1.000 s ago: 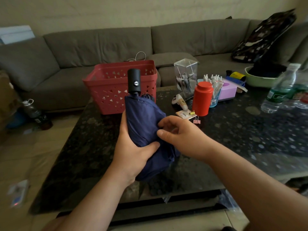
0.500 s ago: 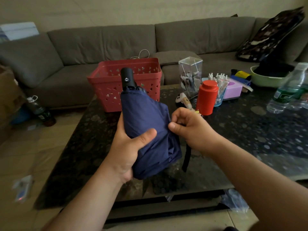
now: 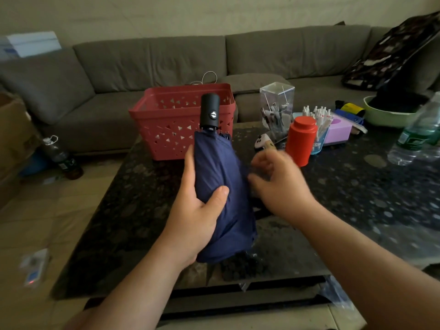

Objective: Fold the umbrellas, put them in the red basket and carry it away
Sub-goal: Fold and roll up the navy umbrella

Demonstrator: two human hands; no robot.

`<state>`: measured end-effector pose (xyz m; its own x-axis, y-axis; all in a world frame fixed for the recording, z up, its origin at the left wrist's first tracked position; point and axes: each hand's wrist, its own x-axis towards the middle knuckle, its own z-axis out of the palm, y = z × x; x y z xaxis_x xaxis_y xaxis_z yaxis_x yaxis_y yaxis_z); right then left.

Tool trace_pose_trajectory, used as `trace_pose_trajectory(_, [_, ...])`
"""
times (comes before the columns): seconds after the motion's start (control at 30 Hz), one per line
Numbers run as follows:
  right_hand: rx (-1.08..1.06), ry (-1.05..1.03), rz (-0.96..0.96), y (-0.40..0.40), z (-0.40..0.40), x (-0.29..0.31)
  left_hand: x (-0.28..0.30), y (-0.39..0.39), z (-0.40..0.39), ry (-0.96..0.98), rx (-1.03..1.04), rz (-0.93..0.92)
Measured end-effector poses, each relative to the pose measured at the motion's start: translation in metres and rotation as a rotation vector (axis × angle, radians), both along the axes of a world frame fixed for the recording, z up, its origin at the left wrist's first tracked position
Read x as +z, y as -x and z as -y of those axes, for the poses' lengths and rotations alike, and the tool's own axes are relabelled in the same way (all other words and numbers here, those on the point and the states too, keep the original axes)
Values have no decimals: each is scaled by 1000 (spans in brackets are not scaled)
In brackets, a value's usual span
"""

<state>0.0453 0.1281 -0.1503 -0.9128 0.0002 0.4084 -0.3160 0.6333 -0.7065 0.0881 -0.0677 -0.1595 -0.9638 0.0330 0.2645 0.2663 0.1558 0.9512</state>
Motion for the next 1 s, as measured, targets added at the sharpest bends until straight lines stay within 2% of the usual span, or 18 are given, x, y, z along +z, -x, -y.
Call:
trace_pose_trajectory(0.1, [37, -250, -483, -9, 2, 28, 1, 3, 2, 31, -31, 57])
trace_pose_trajectory(0.17, [168, -483, -557, -11, 4, 35, -1, 4, 8, 172, -87, 83])
trace_pose_trajectory(0.27, [266, -759, -428, -2, 2, 20, -8, 7, 19, 475, -142, 122])
trace_pose_trajectory(0.33, [333, -870, -375, 5, -1, 8, -8, 9, 24, 609, -180, 179])
trace_pose_trajectory(0.5, [399, -1022, -402, 20, -4, -8, 6, 39, 33, 733, -392, 314])
trace_pose_trajectory(0.6, [372, -1050, -321, 24, -6, -16, 25, 57, 32, 803, -556, 388])
trace_pose_trajectory(0.73, [394, -1044, -190, 22, -9, -32, 23, 68, 23, 880, -699, 390])
trace_pose_trajectory(0.87, [354, -1037, -75, 20, -7, -26, 19, 72, 20, 982, -621, 368])
trace_pose_trajectory(1.0, [253, -927, 139, 20, -5, -12, 32, 66, 21, 1323, -331, 162])
